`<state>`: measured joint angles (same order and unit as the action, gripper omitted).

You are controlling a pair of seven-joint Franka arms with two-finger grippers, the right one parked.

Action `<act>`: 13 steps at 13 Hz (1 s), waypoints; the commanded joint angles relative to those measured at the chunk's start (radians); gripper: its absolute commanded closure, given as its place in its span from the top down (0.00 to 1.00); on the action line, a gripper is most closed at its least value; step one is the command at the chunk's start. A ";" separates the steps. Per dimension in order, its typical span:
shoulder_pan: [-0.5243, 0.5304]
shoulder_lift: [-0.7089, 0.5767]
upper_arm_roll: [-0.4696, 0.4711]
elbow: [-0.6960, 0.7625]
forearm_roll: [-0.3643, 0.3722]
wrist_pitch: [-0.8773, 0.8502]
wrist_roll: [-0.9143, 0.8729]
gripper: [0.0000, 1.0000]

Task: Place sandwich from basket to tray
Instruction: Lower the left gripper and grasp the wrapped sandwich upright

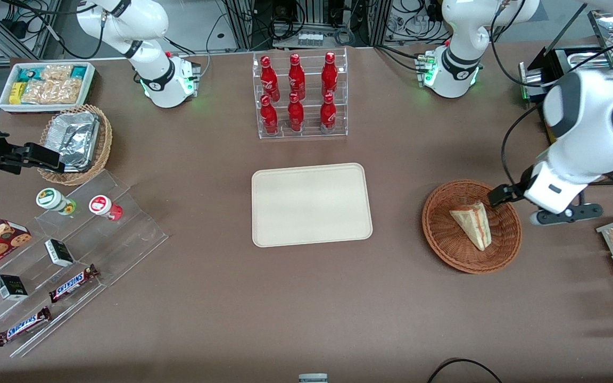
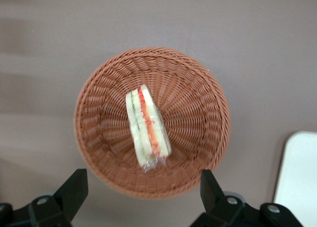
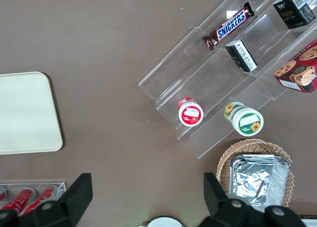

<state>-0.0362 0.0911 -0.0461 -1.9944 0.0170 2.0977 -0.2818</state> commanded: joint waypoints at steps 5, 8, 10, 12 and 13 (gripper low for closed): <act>-0.011 0.056 -0.004 -0.210 0.015 0.315 -0.316 1.00; -0.011 0.084 -0.004 -0.213 0.015 0.338 -0.318 1.00; -0.011 0.111 -0.004 -0.218 0.015 0.373 -0.316 1.00; -0.011 0.133 -0.004 -0.216 0.015 0.384 -0.316 1.00; -0.011 0.137 -0.004 -0.218 0.015 0.390 -0.315 1.00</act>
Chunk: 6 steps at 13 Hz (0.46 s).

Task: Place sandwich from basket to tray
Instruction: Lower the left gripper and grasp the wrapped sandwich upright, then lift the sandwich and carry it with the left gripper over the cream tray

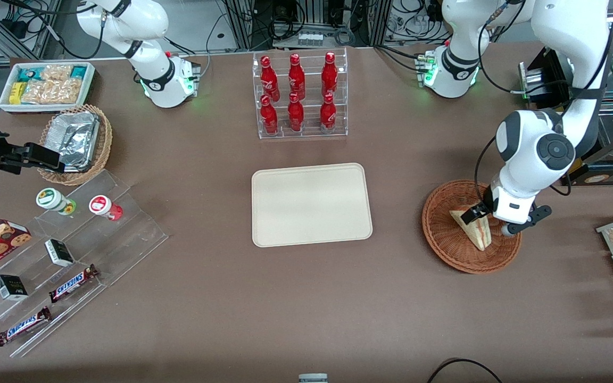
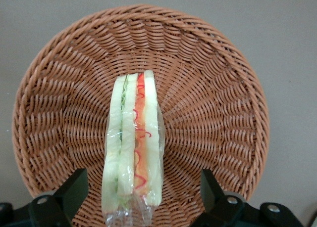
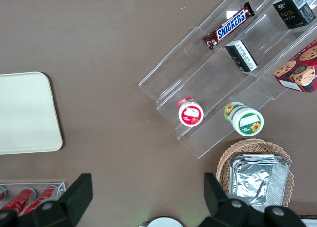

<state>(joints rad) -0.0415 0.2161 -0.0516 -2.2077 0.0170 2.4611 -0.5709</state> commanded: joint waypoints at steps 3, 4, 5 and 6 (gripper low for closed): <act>-0.006 0.048 0.002 -0.004 0.017 0.029 -0.024 1.00; -0.006 0.055 0.002 -0.004 0.017 0.029 -0.024 1.00; -0.006 0.057 0.004 -0.004 0.020 0.029 -0.021 1.00; 0.003 0.059 0.004 -0.004 0.026 0.027 -0.020 0.93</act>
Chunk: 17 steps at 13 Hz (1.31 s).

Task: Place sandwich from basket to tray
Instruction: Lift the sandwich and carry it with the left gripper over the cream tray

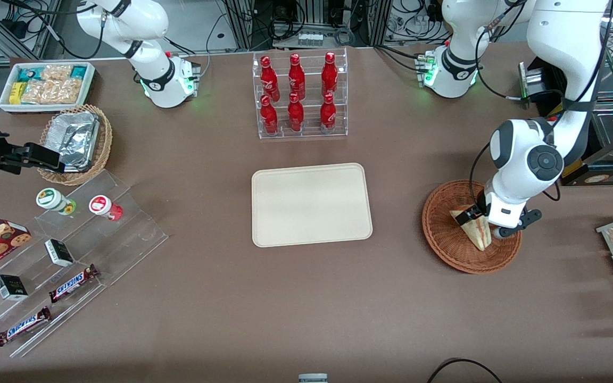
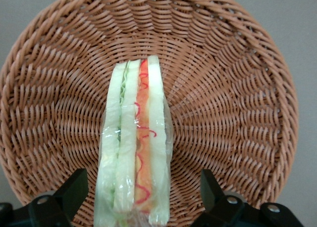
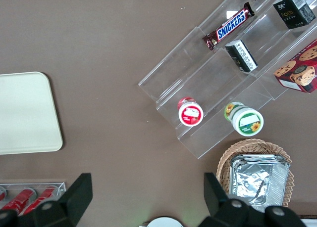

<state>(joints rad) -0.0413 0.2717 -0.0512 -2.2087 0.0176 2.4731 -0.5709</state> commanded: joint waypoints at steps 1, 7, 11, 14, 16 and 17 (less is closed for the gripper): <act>0.004 0.007 0.004 -0.002 0.027 0.012 -0.020 0.71; -0.005 -0.002 0.005 0.006 0.051 0.001 -0.020 0.00; -0.066 -0.072 -0.001 0.152 0.090 -0.260 -0.020 0.00; -0.193 -0.036 -0.001 0.444 0.087 -0.592 -0.036 0.00; -0.271 -0.023 -0.001 0.536 0.079 -0.657 -0.061 0.00; -0.310 -0.022 -0.001 0.556 0.075 -0.660 -0.093 0.00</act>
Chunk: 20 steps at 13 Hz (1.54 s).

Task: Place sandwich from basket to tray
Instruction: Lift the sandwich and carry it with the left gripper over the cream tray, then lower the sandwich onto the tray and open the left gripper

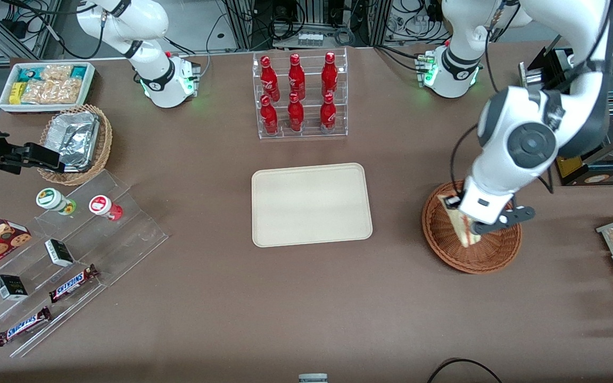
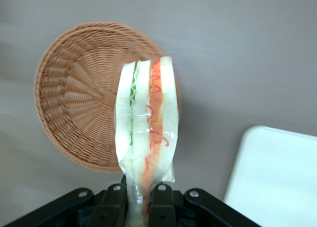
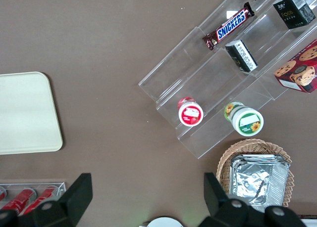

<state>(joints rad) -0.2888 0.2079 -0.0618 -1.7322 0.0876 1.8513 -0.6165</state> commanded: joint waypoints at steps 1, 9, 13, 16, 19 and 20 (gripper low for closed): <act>-0.110 0.047 0.010 0.085 0.003 -0.037 -0.089 0.00; -0.366 0.339 0.010 0.321 -0.071 0.012 -0.218 0.00; -0.443 0.436 0.010 0.319 -0.071 0.167 -0.276 0.00; -0.481 0.484 0.010 0.312 -0.069 0.227 -0.281 0.00; -0.497 0.521 0.010 0.310 -0.068 0.247 -0.272 0.00; -0.498 0.531 0.010 0.310 -0.066 0.249 -0.269 0.00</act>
<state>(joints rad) -0.7690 0.7129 -0.0669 -1.4508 0.0300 2.0970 -0.8858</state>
